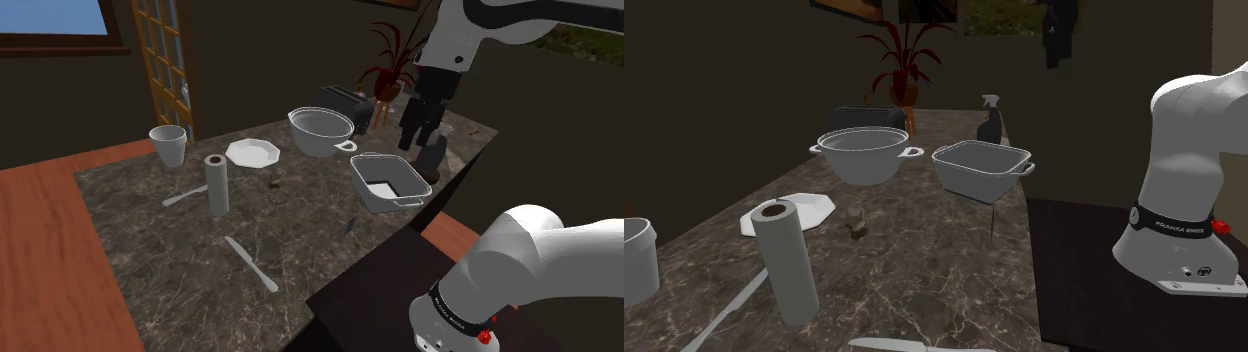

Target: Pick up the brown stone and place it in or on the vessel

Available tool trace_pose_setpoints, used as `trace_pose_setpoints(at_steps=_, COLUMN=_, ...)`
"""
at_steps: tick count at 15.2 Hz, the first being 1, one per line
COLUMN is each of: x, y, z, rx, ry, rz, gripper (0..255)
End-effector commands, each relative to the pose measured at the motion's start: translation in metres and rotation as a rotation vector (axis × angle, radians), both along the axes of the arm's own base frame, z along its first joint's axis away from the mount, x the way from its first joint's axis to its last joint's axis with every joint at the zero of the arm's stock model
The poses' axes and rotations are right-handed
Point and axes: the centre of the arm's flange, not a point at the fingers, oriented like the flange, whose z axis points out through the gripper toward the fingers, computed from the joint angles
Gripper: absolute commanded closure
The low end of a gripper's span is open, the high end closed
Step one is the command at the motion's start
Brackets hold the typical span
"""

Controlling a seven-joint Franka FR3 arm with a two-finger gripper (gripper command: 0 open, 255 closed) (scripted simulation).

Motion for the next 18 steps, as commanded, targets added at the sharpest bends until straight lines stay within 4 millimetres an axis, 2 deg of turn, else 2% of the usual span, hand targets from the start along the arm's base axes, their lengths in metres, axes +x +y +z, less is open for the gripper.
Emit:
trace_pose_setpoints(at_steps=1, x=0.0, y=0.0, z=0.0, rx=0.0, ry=0.0, rz=0.0, gripper=0)
trace_pose_setpoints(at_steps=10, x=0.073, y=0.051, z=-0.071, rx=-0.051, ry=-0.024, rz=-0.19, gripper=0)
trace_pose_setpoints(at_steps=18, x=0.145, y=0.081, z=-0.134, rx=-0.096, ry=-0.045, rz=-0.359, gripper=0)
